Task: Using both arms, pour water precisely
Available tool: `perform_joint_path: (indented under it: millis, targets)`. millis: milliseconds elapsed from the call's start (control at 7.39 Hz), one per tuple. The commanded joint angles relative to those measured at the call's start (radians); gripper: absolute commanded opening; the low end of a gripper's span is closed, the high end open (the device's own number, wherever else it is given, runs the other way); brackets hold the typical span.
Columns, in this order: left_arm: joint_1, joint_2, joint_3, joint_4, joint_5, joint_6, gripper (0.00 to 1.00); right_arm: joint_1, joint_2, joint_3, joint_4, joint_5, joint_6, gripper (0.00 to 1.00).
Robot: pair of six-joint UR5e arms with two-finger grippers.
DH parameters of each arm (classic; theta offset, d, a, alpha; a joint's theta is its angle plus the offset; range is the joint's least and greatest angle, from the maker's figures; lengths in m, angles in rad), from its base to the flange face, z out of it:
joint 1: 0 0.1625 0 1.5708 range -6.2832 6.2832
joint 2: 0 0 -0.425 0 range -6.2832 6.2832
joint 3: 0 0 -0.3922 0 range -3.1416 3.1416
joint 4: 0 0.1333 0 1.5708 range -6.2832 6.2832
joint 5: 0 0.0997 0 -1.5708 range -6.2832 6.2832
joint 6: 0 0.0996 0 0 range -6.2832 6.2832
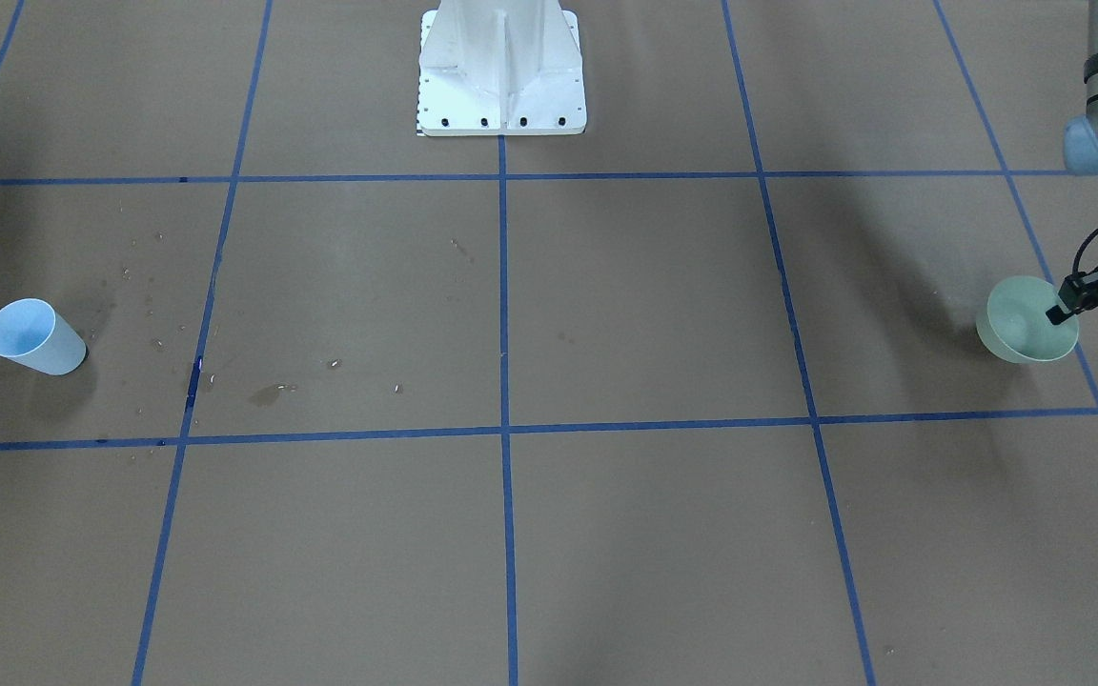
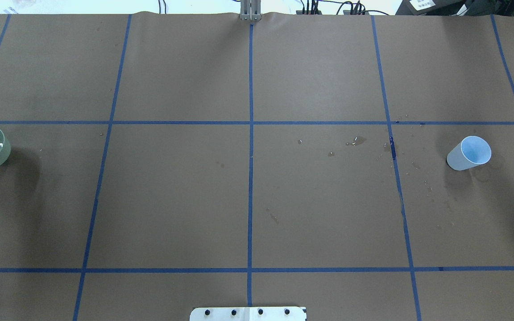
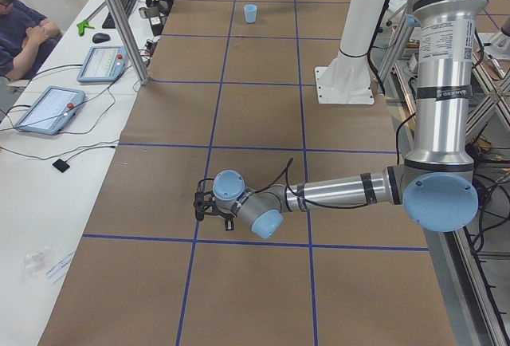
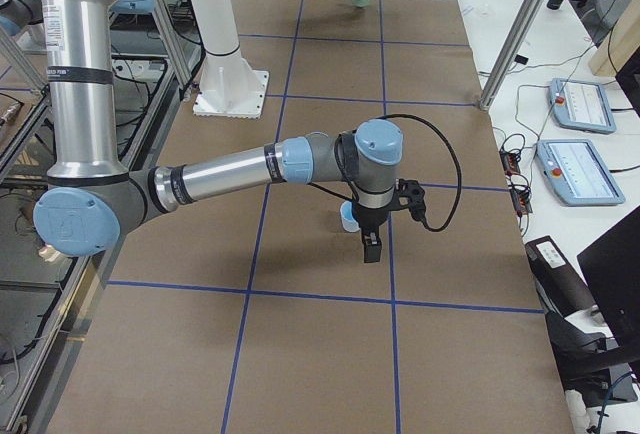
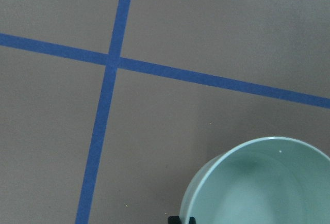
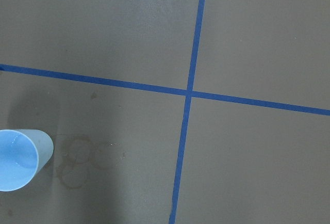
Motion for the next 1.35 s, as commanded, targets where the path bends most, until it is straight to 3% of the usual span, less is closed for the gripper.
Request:
perform_joint_path:
  millis: [0, 271, 406, 541, 1218]
  targets:
    - [0.023, 0.0, 0.0, 0.002, -0.001, 0.001, 0.02, 0.0, 0.0, -0.002, 0.0, -0.003, -0.005, 0.99]
    - [0.039, 0.0, 0.0, 0.001, 0.0, 0.006, 0.32, 0.0, -0.001, 0.0, 0.0, -0.001, -0.005, 0.99]
    - [0.042, 0.002, 0.0, -0.019, 0.002, 0.01, 0.86, 0.0, -0.001, -0.002, 0.0, -0.001, -0.005, 0.99]
    - [0.043, 0.027, 0.002, -0.068, 0.005, 0.003, 1.0, 0.0, 0.0, -0.002, 0.0, -0.003, -0.005, 0.99]
    - [0.036, 0.014, -0.07, -0.038, 0.016, 0.015, 1.0, 0.0, -0.024, -0.002, 0.0, 0.002, -0.011, 0.99]
